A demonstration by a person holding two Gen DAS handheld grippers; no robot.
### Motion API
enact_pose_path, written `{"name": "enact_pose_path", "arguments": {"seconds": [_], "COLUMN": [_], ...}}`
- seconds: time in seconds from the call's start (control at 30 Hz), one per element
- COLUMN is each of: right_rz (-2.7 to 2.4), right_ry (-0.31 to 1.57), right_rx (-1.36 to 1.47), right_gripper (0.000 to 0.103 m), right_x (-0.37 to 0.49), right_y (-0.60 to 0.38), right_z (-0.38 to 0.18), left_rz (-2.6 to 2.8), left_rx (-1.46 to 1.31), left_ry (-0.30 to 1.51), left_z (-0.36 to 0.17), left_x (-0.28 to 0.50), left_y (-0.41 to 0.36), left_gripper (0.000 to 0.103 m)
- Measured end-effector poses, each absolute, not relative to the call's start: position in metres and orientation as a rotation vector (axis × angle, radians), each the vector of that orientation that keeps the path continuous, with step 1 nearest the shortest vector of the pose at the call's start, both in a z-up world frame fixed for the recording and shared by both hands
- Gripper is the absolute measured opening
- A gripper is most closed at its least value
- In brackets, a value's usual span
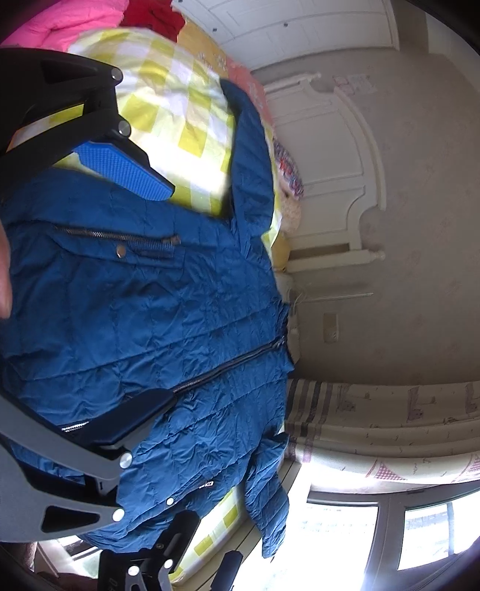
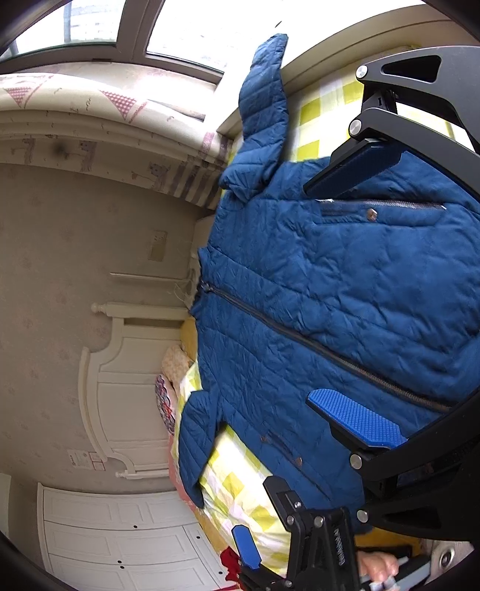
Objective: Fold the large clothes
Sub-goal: 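Grasp the sleeve cuff with the right gripper and lift it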
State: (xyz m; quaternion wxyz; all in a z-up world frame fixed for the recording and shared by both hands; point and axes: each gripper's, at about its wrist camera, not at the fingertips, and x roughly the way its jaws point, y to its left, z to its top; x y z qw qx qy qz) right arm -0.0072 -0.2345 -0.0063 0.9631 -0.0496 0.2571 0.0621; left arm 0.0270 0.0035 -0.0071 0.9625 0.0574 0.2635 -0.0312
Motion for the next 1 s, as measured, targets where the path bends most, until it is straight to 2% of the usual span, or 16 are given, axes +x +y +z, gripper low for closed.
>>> {"name": "enact_pose_path", "arguments": {"seconds": [0.17,0.27,0.43,0.53,0.63,0.67,0.7,0.77,0.8,0.9,1.0], "right_rz": [0.074,-0.042,-0.296,-0.418,-0.504,-0.525,-0.541,-0.545,-0.544,-0.492,-0.266], "right_ry": [0.633,0.700,0.798,0.803,0.810,0.801,0.776,0.726,0.685,0.512,0.474], "right_rx": [0.045,0.233,0.443,0.534,0.599,0.609,0.613,0.580,0.549,0.342,0.198], "right_gripper": [0.099,0.099,0.099,0.099,0.099,0.096,0.075,0.039,0.030,0.026,0.025], "right_x": [0.052,0.108,0.186,0.213,0.235,0.241,0.246,0.254,0.255,0.264,0.285], "right_y": [-0.289,-0.358,-0.465,-0.514,-0.549,-0.556,-0.562,-0.556,-0.551,-0.498,-0.423], "right_z": [-0.024,-0.040,-0.071,-0.084,-0.095,-0.097,-0.098,-0.089,-0.081,-0.037,-0.010], "left_rz": [-0.080,-0.066,0.023,0.009,-0.016,-0.018,-0.018,-0.017,-0.016,-0.018,-0.018], "left_rx": [0.184,0.154,0.140,0.081,0.028,0.031,0.032,0.032,0.034,0.030,0.031], "left_ry": [0.664,0.790,0.887,0.948,0.928,0.924,0.923,0.924,0.923,0.923,0.924], "left_z": [-0.027,-0.049,-0.089,-0.114,-0.116,-0.116,-0.117,-0.117,-0.117,-0.118,-0.117], "left_x": [0.121,0.195,0.292,0.319,0.320,0.319,0.319,0.319,0.320,0.319,0.320], "left_y": [-0.008,-0.005,0.001,0.011,0.020,0.021,0.021,0.022,0.022,0.025,0.023], "left_gripper": [0.101,0.101,0.101,0.101,0.101,0.101,0.101,0.101,0.101,0.101,0.101]}}
